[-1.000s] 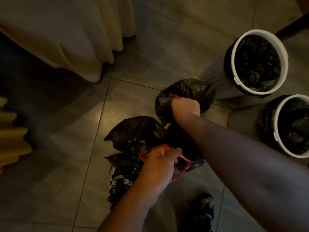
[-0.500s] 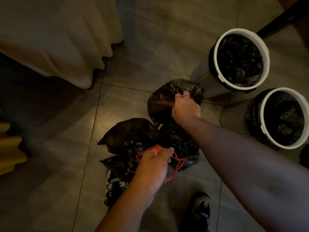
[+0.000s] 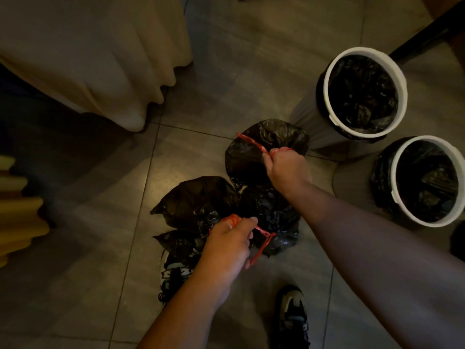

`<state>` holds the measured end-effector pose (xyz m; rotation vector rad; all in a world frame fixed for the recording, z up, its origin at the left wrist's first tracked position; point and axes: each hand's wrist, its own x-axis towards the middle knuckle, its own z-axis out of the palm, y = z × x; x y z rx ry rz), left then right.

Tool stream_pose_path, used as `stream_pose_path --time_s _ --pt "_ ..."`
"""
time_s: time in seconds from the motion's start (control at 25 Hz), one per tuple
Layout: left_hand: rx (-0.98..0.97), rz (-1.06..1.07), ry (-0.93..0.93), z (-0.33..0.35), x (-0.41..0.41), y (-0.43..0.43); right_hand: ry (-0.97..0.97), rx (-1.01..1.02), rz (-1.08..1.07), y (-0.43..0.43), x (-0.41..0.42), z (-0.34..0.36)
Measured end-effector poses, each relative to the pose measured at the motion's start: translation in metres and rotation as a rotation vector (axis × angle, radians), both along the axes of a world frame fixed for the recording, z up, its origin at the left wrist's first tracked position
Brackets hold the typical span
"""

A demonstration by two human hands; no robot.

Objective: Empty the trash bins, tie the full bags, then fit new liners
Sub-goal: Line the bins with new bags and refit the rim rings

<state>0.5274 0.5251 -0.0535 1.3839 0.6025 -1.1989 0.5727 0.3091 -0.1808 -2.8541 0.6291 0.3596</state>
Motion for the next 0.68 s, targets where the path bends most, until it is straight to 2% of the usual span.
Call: stream_pose_path --time_s 0.12,0.24,0.32,0.44,0.52,0.6,0.68 --pt "0.003 0.030 0.025 0.003 -0.006 -0.005 -0.068 -0.074 0.067 -0.001 -0.008 0.016" --pt "0.024 0.052 0.026 0.003 -0.021 -0.011 -0.248 0.045 -0.013 -0.001 -0.015 0.031" --pt "0.025 0.062 0.022 0.005 -0.032 -0.013 -0.314 0.221 -0.187 0.000 -0.019 0.040" --pt "0.045 0.058 0.023 0.010 -0.045 -0.009 -0.315 0.727 -0.545 0.004 -0.018 0.053" --pt "0.043 0.087 0.022 0.015 -0.049 -0.006 -0.289 0.973 -0.760 0.002 -0.022 0.062" --pt "0.037 0.098 0.006 0.023 -0.051 -0.005 -0.242 1.062 -0.985 -0.002 -0.039 0.073" --pt "0.062 0.101 -0.006 0.036 -0.053 -0.005 -0.230 0.974 -1.138 -0.005 -0.062 0.089"
